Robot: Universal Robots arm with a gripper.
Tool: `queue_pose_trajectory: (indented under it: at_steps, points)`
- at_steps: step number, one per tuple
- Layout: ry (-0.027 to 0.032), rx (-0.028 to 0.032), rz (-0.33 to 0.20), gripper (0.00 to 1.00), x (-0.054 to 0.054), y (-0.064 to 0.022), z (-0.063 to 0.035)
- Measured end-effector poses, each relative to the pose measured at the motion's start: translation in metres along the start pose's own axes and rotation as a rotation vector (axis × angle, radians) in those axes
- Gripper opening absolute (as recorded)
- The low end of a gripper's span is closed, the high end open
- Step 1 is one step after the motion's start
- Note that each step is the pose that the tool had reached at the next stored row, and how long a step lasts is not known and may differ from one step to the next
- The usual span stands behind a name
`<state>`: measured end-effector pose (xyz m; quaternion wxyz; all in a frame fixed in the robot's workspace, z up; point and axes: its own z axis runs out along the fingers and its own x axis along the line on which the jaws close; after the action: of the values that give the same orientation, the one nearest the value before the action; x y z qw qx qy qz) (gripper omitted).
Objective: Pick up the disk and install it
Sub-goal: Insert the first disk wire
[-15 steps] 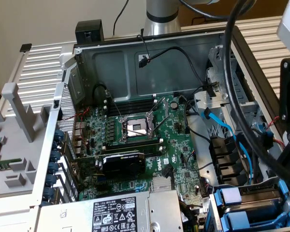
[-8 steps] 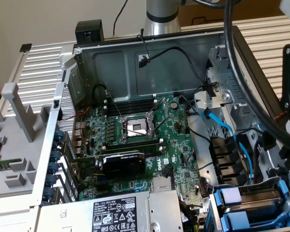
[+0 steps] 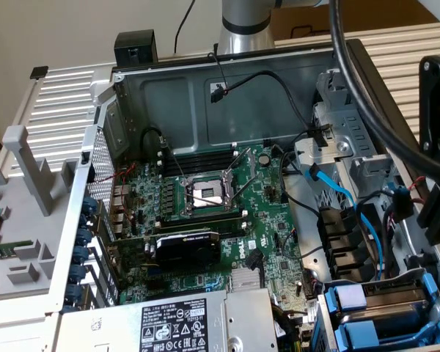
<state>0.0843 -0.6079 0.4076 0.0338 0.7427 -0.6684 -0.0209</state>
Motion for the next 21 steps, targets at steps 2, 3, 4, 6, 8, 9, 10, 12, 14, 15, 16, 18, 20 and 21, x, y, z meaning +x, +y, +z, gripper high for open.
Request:
queue_pose_trajectory:
  at_steps: [2,3,4,6,8,9,10,12,14,15,16,18,20,21]
  points:
    - [0.0046,-0.0069,0.001,0.16,-0.0014,-0.0001,0.0]
    - [0.0049,-0.0146,0.002,0.16,-0.0016,-0.0001,0.0002]
    - [0.0046,-0.0261,0.004,0.16,-0.0016,-0.0002,0.0001]
    - [0.0039,-0.0452,0.011,0.16,-0.0016,-0.0001,-0.0001]
    - [0.004,-0.0491,0.019,0.16,-0.0016,-0.0003,0.0]
    - [0.0043,-0.0493,0.023,0.16,-0.0016,-0.0007,0.0]
    - [0.0042,-0.0499,0.027,0.16,-0.0016,-0.001,0.0]
    - [0.004,-0.0512,0.033,0.16,-0.0018,-0.0016,0.0001]
    - [0.0044,-0.052,0.037,0.16,-0.0023,-0.0027,0.0]
    - [0.005,-0.0522,0.039,0.16,-0.0026,-0.0036,-0.0002]
    - [0.0055,-0.0523,0.04,0.16,-0.0029,-0.0045,-0.0003]
    - [0.0067,-0.0525,0.043,0.16,-0.0035,-0.0064,-0.0004]
    - [0.0082,-0.0527,0.045,0.16,-0.0045,-0.009,-0.0006]
    - [0.0086,-0.0527,0.045,0.16,-0.0057,-0.0098,-0.0005]
